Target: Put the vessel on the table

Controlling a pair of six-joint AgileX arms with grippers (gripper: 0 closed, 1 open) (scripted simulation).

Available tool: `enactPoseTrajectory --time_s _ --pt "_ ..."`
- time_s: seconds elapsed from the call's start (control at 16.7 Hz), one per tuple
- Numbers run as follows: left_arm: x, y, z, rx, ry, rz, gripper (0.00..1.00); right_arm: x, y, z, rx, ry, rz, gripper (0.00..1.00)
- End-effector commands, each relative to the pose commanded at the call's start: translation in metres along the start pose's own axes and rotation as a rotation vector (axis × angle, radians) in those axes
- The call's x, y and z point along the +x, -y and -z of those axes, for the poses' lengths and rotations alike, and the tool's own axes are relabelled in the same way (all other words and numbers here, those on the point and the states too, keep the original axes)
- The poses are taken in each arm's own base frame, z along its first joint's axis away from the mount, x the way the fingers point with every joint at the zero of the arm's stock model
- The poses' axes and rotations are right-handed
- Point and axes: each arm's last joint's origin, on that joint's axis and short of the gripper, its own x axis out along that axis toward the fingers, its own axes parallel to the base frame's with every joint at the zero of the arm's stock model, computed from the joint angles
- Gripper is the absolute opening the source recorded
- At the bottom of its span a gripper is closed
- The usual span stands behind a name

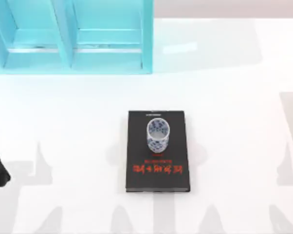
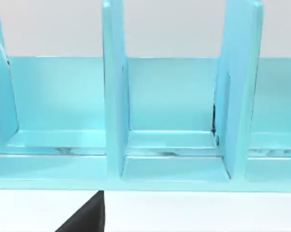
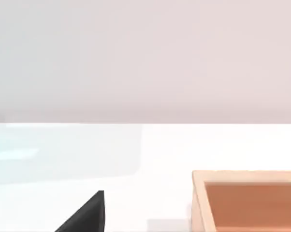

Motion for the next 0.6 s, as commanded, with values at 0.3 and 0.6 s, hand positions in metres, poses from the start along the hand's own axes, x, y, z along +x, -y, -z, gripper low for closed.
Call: enactPoseTrajectory --time_s 0.3,0.6 --pt "0.001 0.003 -0.004 -0.006 -0.068 0.027 1.0 0.0 0.0 0.0 0.0 0.0 0.0 1.0" --pt "0.013 0.015 -0.03 -0.036 -0.365 0.127 1.0 0.0 0.0 0.0 0.0 0.0 0.0 1.0"
